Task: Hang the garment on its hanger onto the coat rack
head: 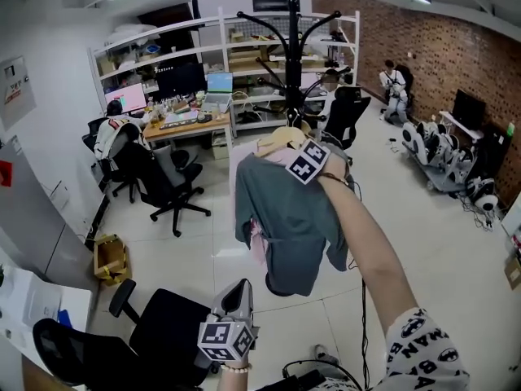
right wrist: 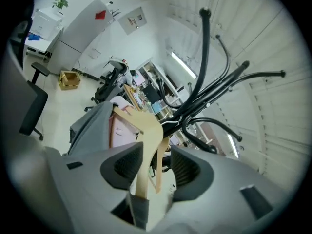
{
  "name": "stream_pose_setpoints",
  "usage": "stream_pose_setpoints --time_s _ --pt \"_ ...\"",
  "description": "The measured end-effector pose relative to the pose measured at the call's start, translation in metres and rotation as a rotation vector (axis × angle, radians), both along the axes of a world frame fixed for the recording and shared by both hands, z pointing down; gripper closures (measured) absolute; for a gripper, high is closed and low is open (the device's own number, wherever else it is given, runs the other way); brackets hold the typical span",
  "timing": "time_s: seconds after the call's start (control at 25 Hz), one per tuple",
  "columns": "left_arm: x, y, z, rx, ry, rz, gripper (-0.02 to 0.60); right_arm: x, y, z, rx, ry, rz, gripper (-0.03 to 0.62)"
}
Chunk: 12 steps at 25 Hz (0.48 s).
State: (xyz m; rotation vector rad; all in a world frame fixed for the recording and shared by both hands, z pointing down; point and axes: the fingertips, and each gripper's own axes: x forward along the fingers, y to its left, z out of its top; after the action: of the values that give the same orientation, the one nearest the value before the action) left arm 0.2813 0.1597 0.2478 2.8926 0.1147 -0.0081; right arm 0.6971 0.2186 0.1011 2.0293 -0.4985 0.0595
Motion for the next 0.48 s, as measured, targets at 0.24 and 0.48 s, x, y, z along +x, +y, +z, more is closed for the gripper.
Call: stream_pose_setpoints --time_s 0.24,0.48 --pt "-0.012 0.004 0.012 0.026 -0.03 0.066 0.58 -0.143 0.043 -0.004 0.434 -0.15 -0.214 0.437" --pt "-0.015 0.02 0.019 0.018 -0.076 0.108 0.58 -0.273 0.1 0.061 0.737 -0.359 -0.309 0.585"
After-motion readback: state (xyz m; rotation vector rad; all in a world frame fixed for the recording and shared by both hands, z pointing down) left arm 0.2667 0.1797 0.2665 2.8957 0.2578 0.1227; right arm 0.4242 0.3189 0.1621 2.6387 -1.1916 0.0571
